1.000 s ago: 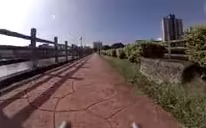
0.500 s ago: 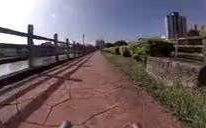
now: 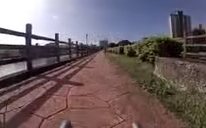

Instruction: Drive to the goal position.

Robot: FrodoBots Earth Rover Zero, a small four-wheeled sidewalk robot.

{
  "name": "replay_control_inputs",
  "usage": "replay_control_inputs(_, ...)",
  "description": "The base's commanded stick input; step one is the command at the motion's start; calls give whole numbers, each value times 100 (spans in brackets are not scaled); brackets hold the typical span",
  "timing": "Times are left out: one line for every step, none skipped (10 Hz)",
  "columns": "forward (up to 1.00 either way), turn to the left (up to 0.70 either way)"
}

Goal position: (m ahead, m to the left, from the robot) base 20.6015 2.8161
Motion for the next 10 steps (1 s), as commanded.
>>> replay_control_inputs(50,0)
replay_control_inputs(50,0)
replay_control_inputs(50,2)
replay_control_inputs(50,7)
replay_control_inputs(50,8)
replay_control_inputs(50,2)
replay_control_inputs(50,24)
replay_control_inputs(50,50)
replay_control_inputs(50,50)
replay_control_inputs(50,50)
